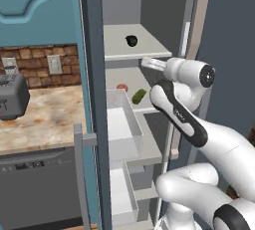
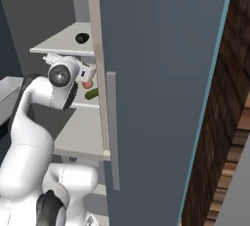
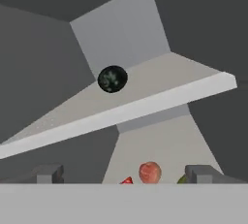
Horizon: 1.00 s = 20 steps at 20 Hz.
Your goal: Take the peach and eggplant from the highest rack and move them to the second highest rack where the fish and cucumber are located, to maximize freezer space. Close the freezer door after rearranging.
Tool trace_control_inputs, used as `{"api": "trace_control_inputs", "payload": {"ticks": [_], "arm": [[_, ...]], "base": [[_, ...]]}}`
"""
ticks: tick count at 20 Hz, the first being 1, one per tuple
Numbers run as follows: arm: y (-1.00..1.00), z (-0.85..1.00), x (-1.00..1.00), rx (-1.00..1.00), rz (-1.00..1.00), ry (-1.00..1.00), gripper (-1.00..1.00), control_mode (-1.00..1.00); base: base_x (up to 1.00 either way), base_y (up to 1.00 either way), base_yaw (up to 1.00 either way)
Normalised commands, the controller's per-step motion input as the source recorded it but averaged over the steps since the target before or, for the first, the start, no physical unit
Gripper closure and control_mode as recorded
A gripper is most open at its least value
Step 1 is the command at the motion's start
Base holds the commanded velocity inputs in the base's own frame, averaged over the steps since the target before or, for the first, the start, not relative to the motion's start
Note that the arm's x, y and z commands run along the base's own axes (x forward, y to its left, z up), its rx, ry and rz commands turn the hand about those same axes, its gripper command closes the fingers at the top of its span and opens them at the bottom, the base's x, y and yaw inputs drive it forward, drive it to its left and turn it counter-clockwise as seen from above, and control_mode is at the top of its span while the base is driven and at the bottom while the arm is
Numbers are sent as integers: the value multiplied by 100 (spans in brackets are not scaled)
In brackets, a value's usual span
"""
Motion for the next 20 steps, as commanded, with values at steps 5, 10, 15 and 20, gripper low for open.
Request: {"api": "trace_control_inputs", "payload": {"ticks": [5, 10, 15, 20], "arm": [[10, 93, 2, 0, 0, 21, -100, -100], [14, 46, 39, -6, 0, 19, -100, -100], [14, -7, 33, -19, 0, 3, -100, -100], [0, -41, 38, -22, 0, 0, -100, -100]], "base": [[0, 0, 0], [0, 0, 0], [0, 0, 0], [0, 0, 0]]}}
